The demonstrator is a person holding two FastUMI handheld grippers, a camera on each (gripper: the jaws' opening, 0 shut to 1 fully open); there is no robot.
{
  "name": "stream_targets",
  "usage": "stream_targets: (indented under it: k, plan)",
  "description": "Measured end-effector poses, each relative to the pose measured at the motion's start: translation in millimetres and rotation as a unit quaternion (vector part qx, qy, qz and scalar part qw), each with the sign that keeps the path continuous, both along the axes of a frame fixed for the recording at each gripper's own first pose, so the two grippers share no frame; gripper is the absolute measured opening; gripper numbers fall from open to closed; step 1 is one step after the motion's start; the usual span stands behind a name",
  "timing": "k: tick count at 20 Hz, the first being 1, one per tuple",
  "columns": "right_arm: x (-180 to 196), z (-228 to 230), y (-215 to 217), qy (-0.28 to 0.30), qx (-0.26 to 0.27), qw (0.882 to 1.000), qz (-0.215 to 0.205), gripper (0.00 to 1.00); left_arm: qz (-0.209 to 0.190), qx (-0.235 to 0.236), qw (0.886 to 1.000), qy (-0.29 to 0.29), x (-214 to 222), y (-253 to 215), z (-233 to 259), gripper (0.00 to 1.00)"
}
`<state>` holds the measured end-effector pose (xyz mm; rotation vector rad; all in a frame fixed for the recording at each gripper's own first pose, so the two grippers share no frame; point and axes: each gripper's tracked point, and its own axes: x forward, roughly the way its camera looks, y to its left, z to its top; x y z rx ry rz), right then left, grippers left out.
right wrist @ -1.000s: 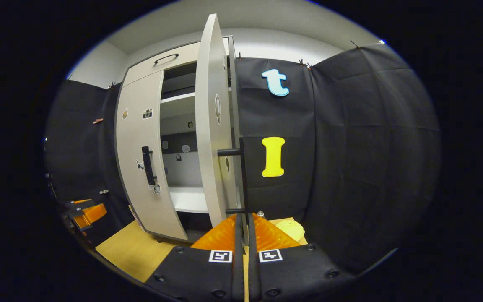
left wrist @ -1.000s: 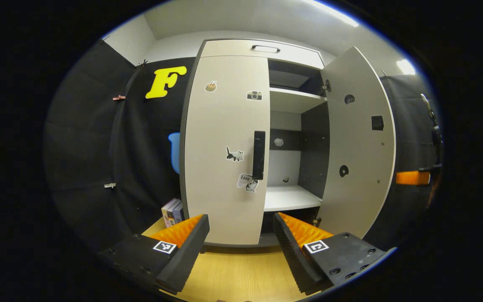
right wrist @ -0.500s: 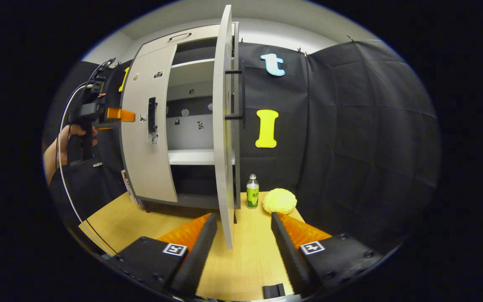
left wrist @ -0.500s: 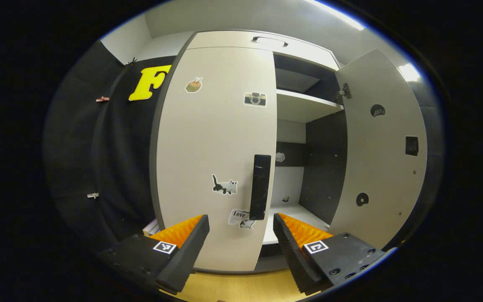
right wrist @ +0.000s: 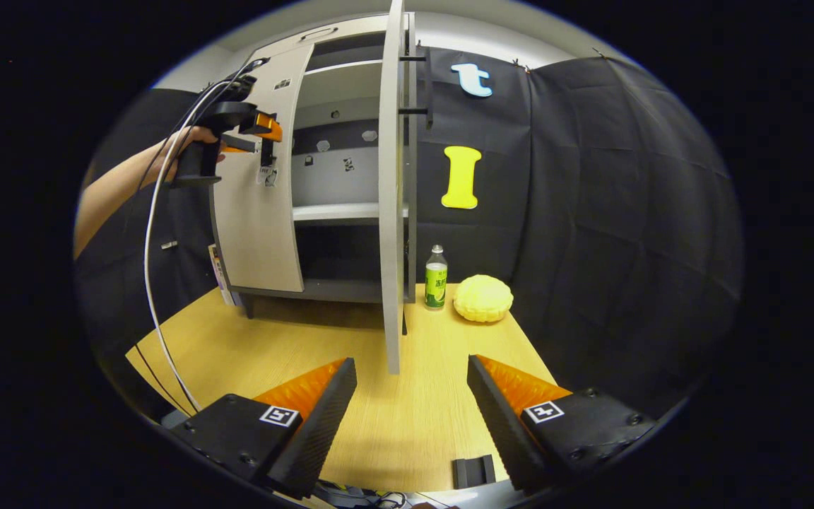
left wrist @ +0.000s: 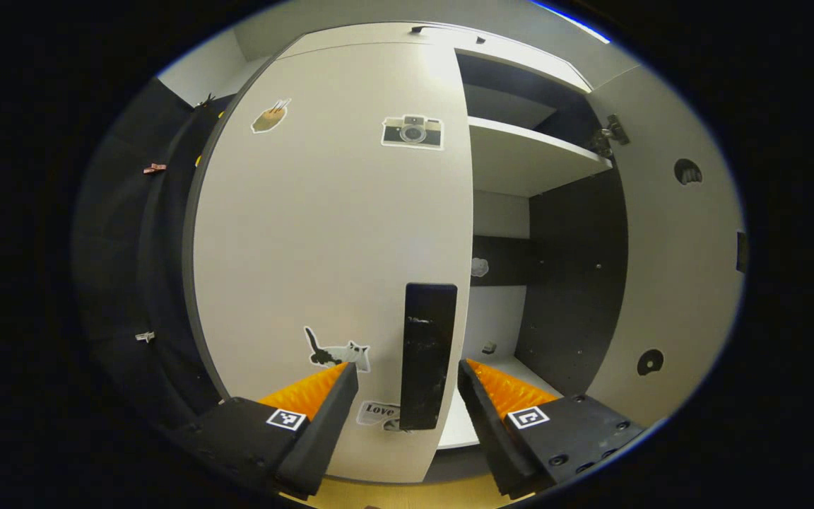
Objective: Open the right door of the double-door shoe cabinet with the right hand, and open the left door with the left hand.
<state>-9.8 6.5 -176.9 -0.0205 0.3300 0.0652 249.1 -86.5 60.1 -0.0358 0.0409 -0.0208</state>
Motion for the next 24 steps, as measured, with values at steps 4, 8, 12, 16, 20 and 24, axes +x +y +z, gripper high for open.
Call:
stream_targets:
  k: [4, 8, 12, 16, 20, 24]
  plan:
    - [6, -6, 3, 0.008, 0.002, 1.0, 0.015, 1.0, 0.015, -0.005, 1.0, 0.005, 12, -2, 0, 0.69]
    - [12, -9, 12, 0.005, -0.002, 0.999, 0.042, 1.0, 0.013, 0.0, 1.0, 0.001, 11, -9, 0, 0.51]
    - [13, -5, 22, -0.001, -0.007, 0.998, 0.065, 0.99, 0.014, 0.013, 1.0, 0.002, 11, -10, -2, 0.33]
    - [11, 0, 28, -0.007, -0.013, 0.997, 0.08, 1.0, 0.013, 0.008, 1.0, 0.004, 10, -10, -3, 0.22]
    - [11, 9, 38, -0.015, -0.017, 0.996, 0.087, 0.99, 0.013, 0.005, 1.0, 0.001, 7, -9, -3, 0.11]
    - [10, 30, 56, -0.034, -0.014, 0.995, 0.089, 0.99, -0.002, -0.003, 1.0, -0.001, -7, -5, -3, 0.1]
